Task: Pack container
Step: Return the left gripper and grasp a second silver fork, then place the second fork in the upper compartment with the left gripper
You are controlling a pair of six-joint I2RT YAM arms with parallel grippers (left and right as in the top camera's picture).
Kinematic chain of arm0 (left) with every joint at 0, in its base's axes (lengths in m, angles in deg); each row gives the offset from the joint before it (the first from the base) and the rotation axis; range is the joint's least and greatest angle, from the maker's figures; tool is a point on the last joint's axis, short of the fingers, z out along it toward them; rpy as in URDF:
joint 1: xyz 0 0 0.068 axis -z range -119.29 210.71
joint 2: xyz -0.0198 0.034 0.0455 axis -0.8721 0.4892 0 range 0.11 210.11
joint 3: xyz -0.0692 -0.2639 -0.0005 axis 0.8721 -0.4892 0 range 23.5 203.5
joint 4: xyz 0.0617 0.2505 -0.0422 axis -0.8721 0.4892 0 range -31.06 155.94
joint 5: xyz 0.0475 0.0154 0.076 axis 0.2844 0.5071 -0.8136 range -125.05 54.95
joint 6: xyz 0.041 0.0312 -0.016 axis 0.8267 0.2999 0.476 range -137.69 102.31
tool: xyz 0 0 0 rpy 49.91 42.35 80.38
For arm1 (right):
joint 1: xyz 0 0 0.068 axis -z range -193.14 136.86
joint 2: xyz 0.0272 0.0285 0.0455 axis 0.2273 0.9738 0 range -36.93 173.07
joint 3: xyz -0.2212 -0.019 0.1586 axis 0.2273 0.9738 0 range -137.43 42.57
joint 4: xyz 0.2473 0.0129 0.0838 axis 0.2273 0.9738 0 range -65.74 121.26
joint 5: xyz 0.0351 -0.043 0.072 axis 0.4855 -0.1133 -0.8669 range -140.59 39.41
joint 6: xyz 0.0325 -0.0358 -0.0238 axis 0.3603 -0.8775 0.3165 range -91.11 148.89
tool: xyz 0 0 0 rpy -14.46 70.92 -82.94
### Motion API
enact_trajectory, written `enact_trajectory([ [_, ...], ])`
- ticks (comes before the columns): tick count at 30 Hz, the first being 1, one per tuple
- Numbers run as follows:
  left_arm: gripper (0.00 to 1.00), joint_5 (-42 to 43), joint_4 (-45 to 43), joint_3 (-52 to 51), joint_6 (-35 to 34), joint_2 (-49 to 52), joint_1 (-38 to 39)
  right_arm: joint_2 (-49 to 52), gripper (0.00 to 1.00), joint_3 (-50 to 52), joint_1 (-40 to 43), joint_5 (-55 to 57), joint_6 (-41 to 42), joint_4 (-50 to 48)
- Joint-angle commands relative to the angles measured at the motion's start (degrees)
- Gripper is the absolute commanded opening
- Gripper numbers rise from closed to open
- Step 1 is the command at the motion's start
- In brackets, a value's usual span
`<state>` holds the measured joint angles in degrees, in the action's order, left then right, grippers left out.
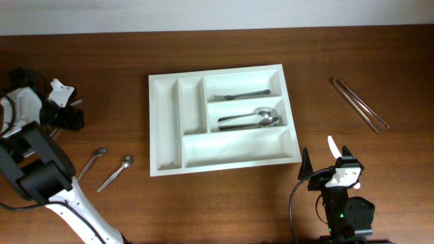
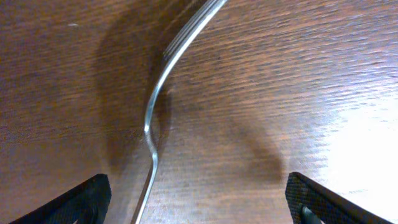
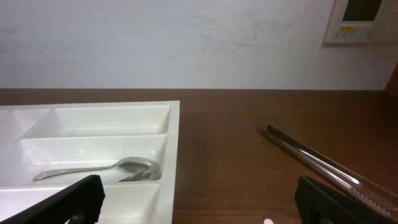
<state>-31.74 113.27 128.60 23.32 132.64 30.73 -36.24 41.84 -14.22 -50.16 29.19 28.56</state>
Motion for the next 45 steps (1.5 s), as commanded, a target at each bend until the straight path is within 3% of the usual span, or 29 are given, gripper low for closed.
enact_trajectory([
  [1, 0.91, 1.4, -0.9, -0.4, 1.1, 2.3, -0.2, -0.4, 0.99, 0.4, 0.5, 0.7, 0.7, 0.2],
  [4, 0.89, 1.4, -1.2, -0.4, 1.1, 2.9, -0.2, -0.4, 0.99, 0.4, 0.5, 0.7, 0.7, 0.2],
  [7, 0.64, 1.4, -1.8, -0.4, 1.1, 3.1, -0.2, -0.4, 0.99, 0.4, 0.5, 0.7, 0.7, 0.2],
  [9, 0.39, 1.4, -2.3, -0.4, 1.1, 3.1, -0.2, -0.4, 0.99, 0.4, 0.5, 0.7, 0.7, 0.2],
  [13, 0.29, 1.4, -2.5, -0.4, 1.1, 3.1, -0.3, -0.4, 0.99, 0.4, 0.5, 0.7, 0.7, 0.2],
  [15, 0.17, 1.5, -2.7, -0.4, 1.0, 3.1, -0.3, -0.4, 0.99, 0.4, 0.5, 0.7, 0.7, 0.2],
  [19, 0.02, 2.9, -2.9, 0.0, 0.6, 3.0, 0.0, -0.4, 0.98, 0.4, 0.5, 0.7, 0.7, 0.2],
  [29, 0.02, 4.9, -1.2, 7.6, -0.7, 2.3, 6.8, -0.4, 0.99, 0.4, 0.5, 0.7, 0.7, 0.2],
  [35, 0.02, 5.0, 0.9, 20.1, -0.9, 0.5, 16.9, -0.4, 0.99, 0.4, 0.5, 0.7, 0.7, 0.2],
  [38, 0.02, 9.4, 0.8, 25.2, -0.9, -0.9, 24.2, -0.4, 0.99, 0.4, 0.5, 0.7, 0.7, 0.2],
  [45, 0.02, 13.9, -1.2, 28.1, -0.3, -1.0, 41.8, -0.4, 0.99, 0.4, 0.5, 0.7, 0.7, 0.2],
])
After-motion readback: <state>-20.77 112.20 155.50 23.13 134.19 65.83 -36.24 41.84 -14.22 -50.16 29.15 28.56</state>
